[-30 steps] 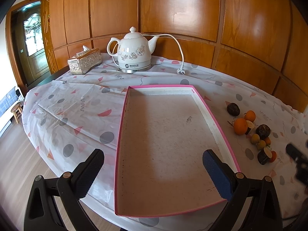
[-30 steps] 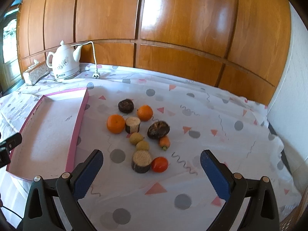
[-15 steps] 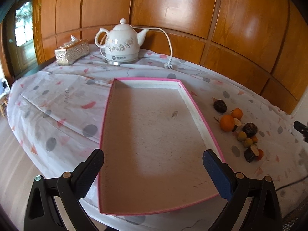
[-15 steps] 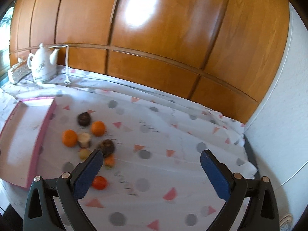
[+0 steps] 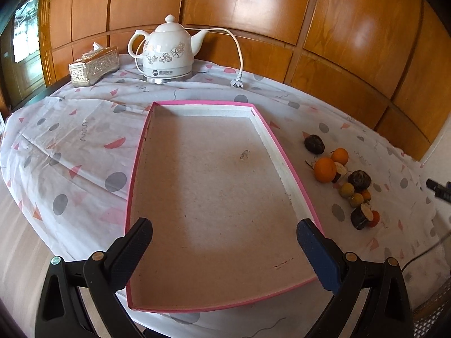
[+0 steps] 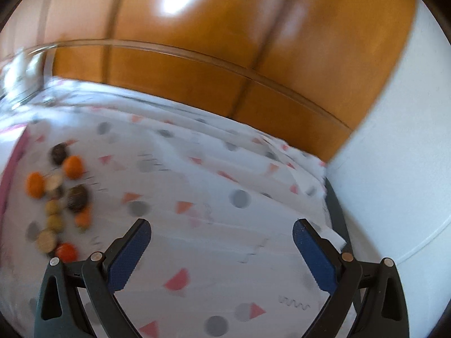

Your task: Organize fruits

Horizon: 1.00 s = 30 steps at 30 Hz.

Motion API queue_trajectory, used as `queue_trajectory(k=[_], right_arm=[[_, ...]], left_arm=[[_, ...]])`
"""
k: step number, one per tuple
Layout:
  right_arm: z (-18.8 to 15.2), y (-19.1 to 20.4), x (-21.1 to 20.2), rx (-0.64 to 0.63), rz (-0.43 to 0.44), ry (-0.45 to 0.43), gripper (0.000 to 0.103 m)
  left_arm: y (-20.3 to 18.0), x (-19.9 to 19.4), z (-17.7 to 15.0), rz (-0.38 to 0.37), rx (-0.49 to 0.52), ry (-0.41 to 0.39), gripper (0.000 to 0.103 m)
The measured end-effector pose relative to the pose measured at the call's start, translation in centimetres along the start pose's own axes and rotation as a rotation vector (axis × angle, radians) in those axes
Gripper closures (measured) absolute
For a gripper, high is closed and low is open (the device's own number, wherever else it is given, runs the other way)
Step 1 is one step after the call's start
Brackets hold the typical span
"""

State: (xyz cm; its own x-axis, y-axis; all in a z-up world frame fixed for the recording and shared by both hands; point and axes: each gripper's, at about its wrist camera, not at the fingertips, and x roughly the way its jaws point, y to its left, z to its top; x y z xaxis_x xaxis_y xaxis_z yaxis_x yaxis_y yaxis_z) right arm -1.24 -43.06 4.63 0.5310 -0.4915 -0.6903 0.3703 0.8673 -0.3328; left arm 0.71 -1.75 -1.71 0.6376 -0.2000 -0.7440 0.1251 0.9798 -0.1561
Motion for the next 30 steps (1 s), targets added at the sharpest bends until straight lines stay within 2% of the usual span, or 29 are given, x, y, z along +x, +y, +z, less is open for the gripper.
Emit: queue_trajectory(k=[4, 9, 13, 18, 22, 26, 28, 29, 30], right_arm=[[-0.7, -4.4, 2.5, 0.193, -0.041, 0.061, 0.001], [-2.4, -9.5, 5.1, 0.467, 0.004, 0.169, 0.001], [-2.9, -10.3, 5.8, 0.533, 0.026, 0.204, 0.001], [-3.1, -10.4, 5.8, 0.543, 0.032, 0.213, 0.001], [-3.5, -11.7, 5.7, 0.608, 0.020, 0.209, 0.002], [-4.6, -13.5, 6.0, 0.718, 0.026, 0.229, 0.002], [-5.1, -14.1, 6.3, 0.768, 0.039, 0.254, 0.004], [-5.3, -14.4, 6.4, 0.791, 0.051, 0.263, 0.006], [-5.4, -14.5, 6.5, 0.802, 0.055, 0.267, 0.007]], left_arm=[[-0.1, 0.4, 0.1, -0.010, 0.013, 0.012, 0.000], [-1.0, 0.2, 1.1, -0.022, 0.053, -0.026, 0.000], [-2.7, -0.1, 1.9, -0.067, 0.122, -0.058, 0.000], [-6.2, 0.6, 3.0, -0.163, 0.206, -0.016, 0.000], [-9.7, 1.5, 3.2, -0.178, 0.316, 0.021, 0.000], [-12.8, 2.7, 2.7, -0.212, 0.376, 0.051, 0.001], [-14.2, 3.7, 2.3, -0.223, 0.403, 0.089, 0.014], [-14.8, 4.3, 2.2, -0.234, 0.414, 0.116, 0.025], [-15.4, 4.9, 2.0, -0.247, 0.422, 0.144, 0.031]])
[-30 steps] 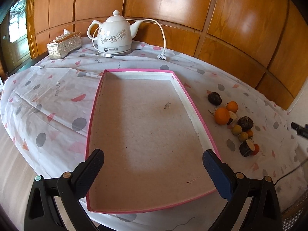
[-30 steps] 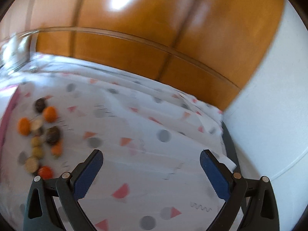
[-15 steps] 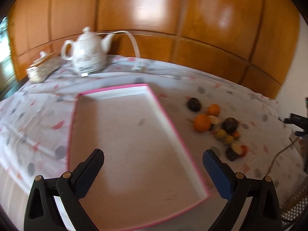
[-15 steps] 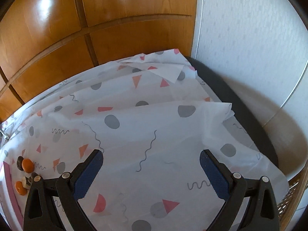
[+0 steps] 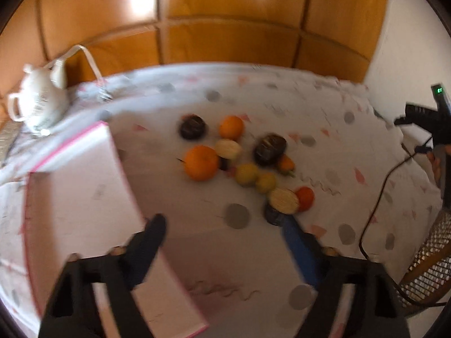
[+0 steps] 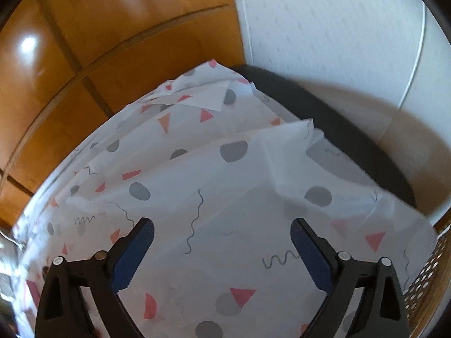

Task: Organize fruits
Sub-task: 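Grasp the cut log slice with the left tool, then carry the log slice into the pink tray and open the left tool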

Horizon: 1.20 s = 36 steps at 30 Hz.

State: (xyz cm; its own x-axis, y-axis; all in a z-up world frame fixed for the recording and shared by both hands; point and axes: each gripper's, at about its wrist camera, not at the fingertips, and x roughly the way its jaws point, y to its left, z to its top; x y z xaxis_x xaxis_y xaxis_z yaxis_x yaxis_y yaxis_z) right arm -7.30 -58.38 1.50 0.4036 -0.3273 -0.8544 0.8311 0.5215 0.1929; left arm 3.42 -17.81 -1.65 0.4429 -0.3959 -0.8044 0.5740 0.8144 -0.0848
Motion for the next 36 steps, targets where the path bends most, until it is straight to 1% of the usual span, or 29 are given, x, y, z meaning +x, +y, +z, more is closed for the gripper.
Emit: queue_trajectory(k=[2, 3, 5, 8, 10, 12, 13, 14, 15, 17, 19, 23, 24, 26, 29, 30, 32, 33, 36], right_arm=[[0.1, -0.1, 0.1, 0.009, 0.009, 0.008, 0.007], [0.1, -0.1, 0.1, 0.007, 0.013, 0.010, 0.007], [0.1, 0.2, 0.2, -0.004, 0.023, 0.013, 0.007], [0.0, 0.4, 0.2, -0.019, 0.026, 0.017, 0.007], [0.0, 0.4, 0.2, -0.021, 0.031, 0.016, 0.007], [0.0, 0.5, 0.3, -0.026, 0.031, 0.016, 0.007], [0.0, 0.6, 0.3, -0.032, 0.031, 0.017, 0.007], [0.0, 0.7, 0.4, -0.037, 0.029, 0.018, 0.007], [0.0, 0.9, 0.4, -0.044, 0.027, 0.018, 0.009], [0.0, 1.2, 0.5, -0.065, 0.024, 0.018, 0.020], [-0.2, 1.6, 0.5, -0.087, 0.019, 0.018, 0.025], [-0.5, 2.3, 0.5, -0.128, 0.025, 0.022, 0.031], [-0.6, 2.5, 0.6, -0.137, 0.026, 0.025, 0.031], [-0.8, 3.0, 0.7, -0.164, 0.031, 0.037, 0.033], [-1.4, 4.0, 1.0, -0.216, 0.031, 0.057, 0.037], [-1.5, 4.3, 1.0, -0.236, 0.029, 0.059, 0.037], [-1.8, 4.8, 0.9, -0.263, 0.028, 0.054, 0.038], [-1.8, 4.9, 1.0, -0.270, 0.027, 0.052, 0.038], [-1.9, 5.2, 1.0, -0.288, 0.019, 0.052, 0.038]], left_arm=[[-1.0, 1.1, 0.2, -0.028, 0.024, 0.023, 0.033], [-1.7, 1.7, 0.3, -0.035, 0.041, 0.031, 0.037], [-2.5, 2.6, 0.4, -0.056, 0.057, 0.049, 0.041], [-3.6, 4.1, 0.5, -0.062, 0.082, 0.070, 0.041], [-3.9, 5.2, 0.6, -0.071, 0.081, 0.091, 0.042], [-3.9, 6.2, 0.6, -0.086, 0.079, 0.110, 0.048], [-4.0, 6.3, 0.6, -0.085, 0.084, 0.101, 0.050], [-4.1, 6.3, 0.6, -0.092, 0.088, 0.090, 0.062], [-4.1, 6.3, 0.6, -0.117, 0.082, 0.092, 0.067], [-3.8, 6.1, 0.6, -0.127, 0.064, 0.093, 0.067], [-3.3, 5.6, 0.4, -0.141, 0.039, 0.083, 0.067], [-1.7, 3.3, 0.2, -0.141, -0.018, 0.041, 0.067], [-1.1, 2.3, 0.2, -0.139, -0.040, 0.020, 0.067], [0.2, 0.9, 0.2, -0.124, -0.072, -0.014, 0.067], [3.3, -1.3, 0.3, -0.077, -0.163, -0.065, 0.067], [4.8, -2.1, 0.2, -0.052, -0.205, -0.085, 0.067], [7.1, -2.9, 0.1, 0.002, -0.258, -0.101, 0.067], [8.8, -3.2, -0.3, 0.042, -0.293, -0.106, 0.067], [12.6, -3.0, -1.4, 0.136, -0.378, -0.091, 0.067]])
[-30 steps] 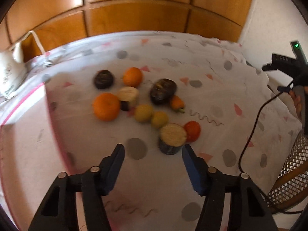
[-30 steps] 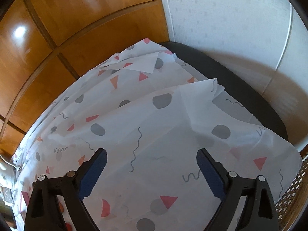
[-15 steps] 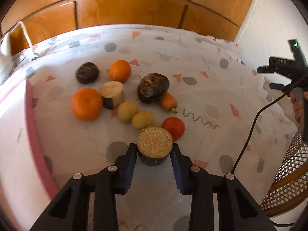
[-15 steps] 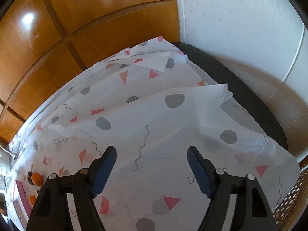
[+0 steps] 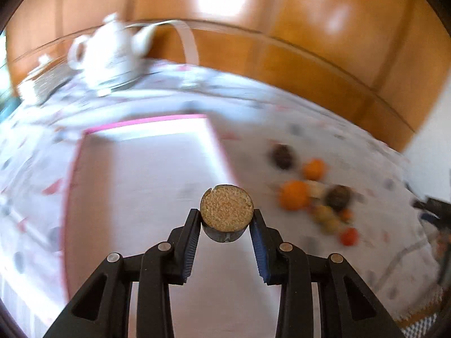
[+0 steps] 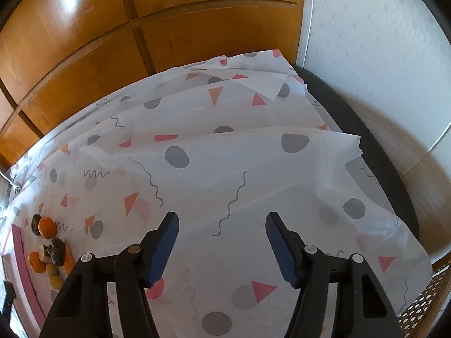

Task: Organize fruits
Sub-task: 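Carry the log slice into the pink tray and open the left tool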

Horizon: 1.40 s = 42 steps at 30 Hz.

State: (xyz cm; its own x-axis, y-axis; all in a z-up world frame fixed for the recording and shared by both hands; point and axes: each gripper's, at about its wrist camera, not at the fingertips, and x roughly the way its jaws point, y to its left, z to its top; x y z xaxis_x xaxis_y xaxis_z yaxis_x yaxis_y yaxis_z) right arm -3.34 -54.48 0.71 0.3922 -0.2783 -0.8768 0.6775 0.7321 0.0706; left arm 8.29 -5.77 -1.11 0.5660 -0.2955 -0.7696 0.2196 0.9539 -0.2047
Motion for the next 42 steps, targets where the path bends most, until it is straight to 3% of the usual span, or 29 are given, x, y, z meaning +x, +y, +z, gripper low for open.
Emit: queue_trajectory(k=[6, 10, 13, 19, 22, 25, 27, 32, 36, 39, 42], right_arm=[[-0.1, 0.2, 0.1, -0.008, -0.024, 0.002, 0.038], [-0.3, 0.4, 0.1, -0.013, -0.034, 0.002, 0.038], [-0.3, 0.6, 0.0, -0.024, -0.043, -0.002, 0.038], [-0.3, 0.8, 0.1, -0.032, -0.046, 0.000, 0.038], [-0.3, 1.2, -0.2, -0.041, -0.004, -0.010, 0.039], [-0.5, 2.2, -0.7, -0.083, 0.060, -0.029, 0.050], [-0.8, 3.2, -0.9, -0.124, 0.085, -0.032, 0.051], [-1.4, 4.3, -0.2, -0.174, 0.053, 0.000, 0.051], [-1.4, 3.5, 0.3, -0.140, 0.027, 0.025, 0.051], [-1.4, 3.3, 0.3, -0.129, 0.046, 0.027, 0.051], [-1.8, 4.5, -0.1, -0.174, 0.121, 0.025, 0.051]], left_arm=[[6.0, 1.9, -0.1, 0.136, -0.106, 0.035, 0.067], [6.8, 2.8, -0.4, 0.194, -0.122, 0.046, 0.067], [7.0, 2.9, -0.8, 0.209, -0.130, 0.046, 0.066], [6.1, 1.0, -1.1, 0.238, -0.117, -0.017, 0.047], [6.0, -0.3, -1.5, 0.249, -0.120, -0.050, 0.039], [6.0, -1.3, -2.1, 0.243, -0.124, -0.062, 0.035], [6.2, -2.1, -2.7, 0.242, -0.138, -0.074, 0.029], [7.4, -3.0, -3.9, 0.271, -0.181, -0.084, 0.027], [9.6, -4.1, -4.4, 0.318, -0.281, -0.113, 0.025], [10.7, -4.9, -4.8, 0.356, -0.335, -0.137, 0.021], [11.3, -4.9, -5.1, 0.364, -0.345, -0.131, 0.021]])
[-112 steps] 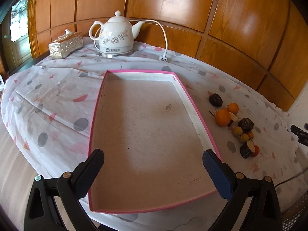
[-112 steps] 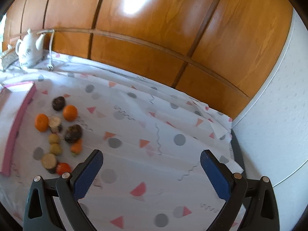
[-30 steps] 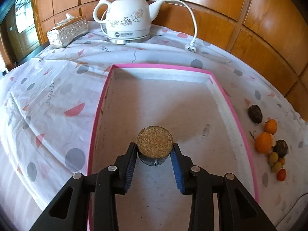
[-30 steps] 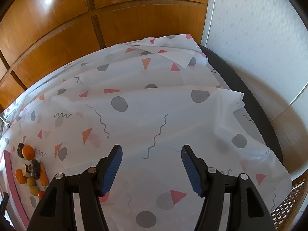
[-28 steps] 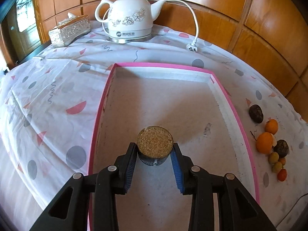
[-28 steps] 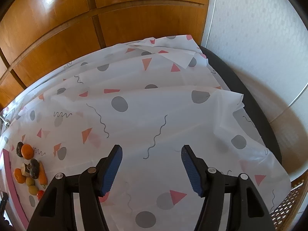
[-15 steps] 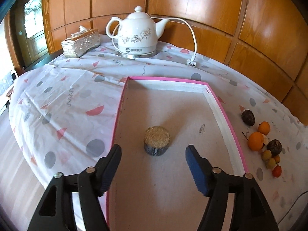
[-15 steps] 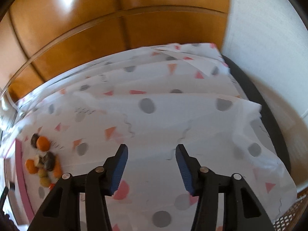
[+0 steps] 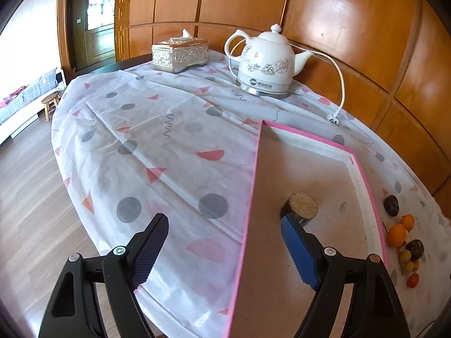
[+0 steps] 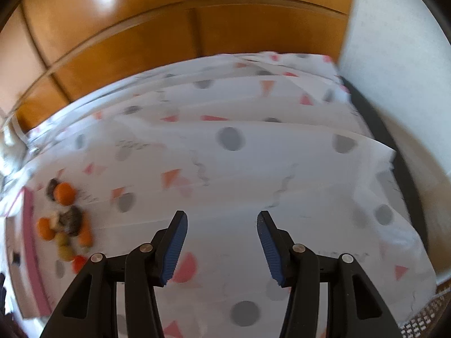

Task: Organize fruits
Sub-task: 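Carry the log slice into the pink tray and open the left tool, then grasp the red tomato with the right tool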

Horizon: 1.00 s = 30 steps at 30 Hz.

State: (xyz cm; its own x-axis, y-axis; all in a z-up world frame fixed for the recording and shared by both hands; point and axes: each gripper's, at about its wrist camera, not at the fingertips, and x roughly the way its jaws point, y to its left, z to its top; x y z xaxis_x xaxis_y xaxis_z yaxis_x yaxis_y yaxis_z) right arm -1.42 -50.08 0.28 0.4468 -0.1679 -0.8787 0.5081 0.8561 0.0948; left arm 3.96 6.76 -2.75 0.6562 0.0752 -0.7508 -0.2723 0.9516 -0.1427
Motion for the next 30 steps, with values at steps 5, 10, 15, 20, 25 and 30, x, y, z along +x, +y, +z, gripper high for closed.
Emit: queue_trajectory(k=[5, 10, 15, 20, 25, 30], right_arm=[[-1.1, 4.1, 0.4, -0.181, 0.049, 0.023, 0.051], [-2.6, 7.4, 1.5, -0.338, 0.026, 0.065, 0.053], [-3.4, 8.1, 2.4, -0.394, -0.015, 0.100, 0.054], [-3.5, 7.8, 2.5, -0.381, -0.020, 0.110, 0.054], [-4.0, 8.7, 2.4, -0.399, -0.005, 0.116, 0.054], [-5.3, 10.9, 1.3, -0.446, 0.052, 0.103, 0.054]], left_arm=[[0.5, 1.0, -0.7, -0.003, -0.010, 0.059, 0.020], [1.3, 1.2, -0.8, 0.000, -0.040, 0.069, 0.020], [2.7, 1.0, -0.8, 0.019, -0.073, 0.068, 0.020], [3.3, 0.9, -0.9, 0.032, -0.088, 0.064, 0.020], [3.2, 0.7, -0.9, 0.033, -0.076, 0.063, 0.019], [3.2, 0.8, -0.9, 0.040, -0.075, 0.065, 0.019]])
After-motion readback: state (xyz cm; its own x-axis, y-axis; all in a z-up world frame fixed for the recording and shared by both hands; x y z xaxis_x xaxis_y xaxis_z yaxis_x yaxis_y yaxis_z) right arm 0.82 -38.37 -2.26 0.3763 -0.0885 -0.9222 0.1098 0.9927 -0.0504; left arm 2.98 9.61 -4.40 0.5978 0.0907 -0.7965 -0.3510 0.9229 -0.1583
